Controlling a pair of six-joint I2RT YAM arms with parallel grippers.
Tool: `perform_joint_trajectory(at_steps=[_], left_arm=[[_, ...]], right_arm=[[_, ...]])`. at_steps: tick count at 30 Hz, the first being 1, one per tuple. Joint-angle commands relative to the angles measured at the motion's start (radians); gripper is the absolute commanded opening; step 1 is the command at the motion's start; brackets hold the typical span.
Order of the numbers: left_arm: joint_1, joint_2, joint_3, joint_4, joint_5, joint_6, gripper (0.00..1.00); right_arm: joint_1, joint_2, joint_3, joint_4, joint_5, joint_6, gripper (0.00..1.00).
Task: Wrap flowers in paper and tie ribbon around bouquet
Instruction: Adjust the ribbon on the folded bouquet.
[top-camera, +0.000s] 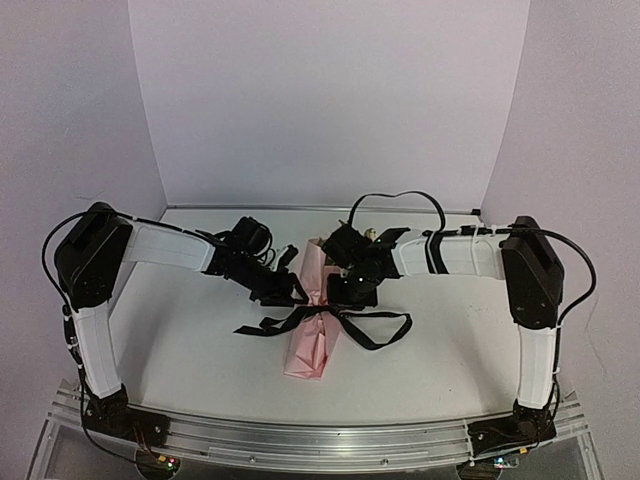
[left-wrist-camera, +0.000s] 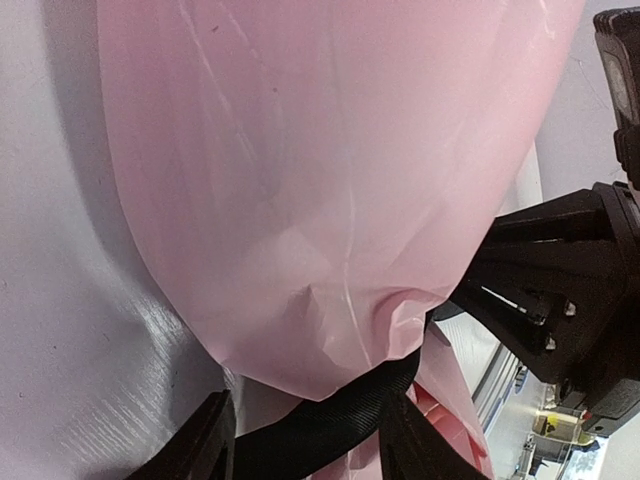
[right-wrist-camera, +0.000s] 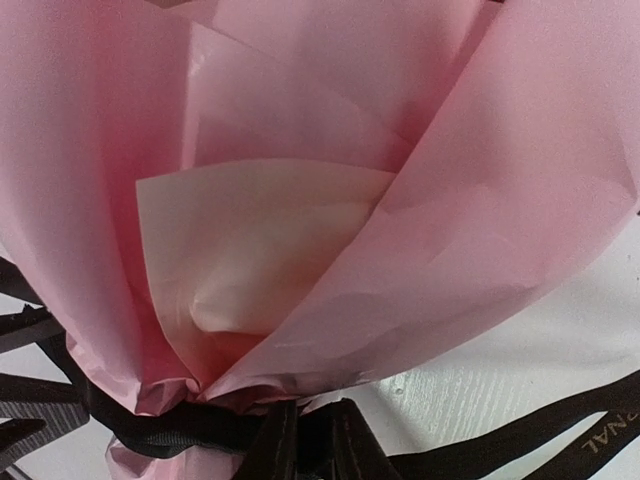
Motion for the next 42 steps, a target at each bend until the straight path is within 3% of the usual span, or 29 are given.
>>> perform_joint_trajectory(at_steps=[1, 5, 10, 19, 42], left_arm=[[-0.008, 0.024, 0.041, 0.007, -0.015, 0.023, 0.44], [-0.01, 0.034, 0.056, 0.025, -0.035, 0.009, 0.38], [-0.013, 0.052, 0.064, 0.036, -0.053, -0.001, 0.3], [-0.014, 0.031, 0.035, 0.062, -0.101, -0.005, 0.01], [0.012, -0.023, -0.033, 0.033, -0.121, 0.029, 0.0]], right_arm=[[0.002, 0.014, 0.03, 0.017, 0.009, 0.0, 0.06], [0.002, 0.012, 0.02, 0.02, 0.001, -0.003, 0.01], [0.002, -0.006, -0.004, 0.021, 0.016, -0.002, 0.0], [0.0, -0.031, -0.039, 0.025, 0.04, 0.0, 0.0], [-0.104, -0.204, -0.301, 0.092, 0.103, 0.024, 0.0]])
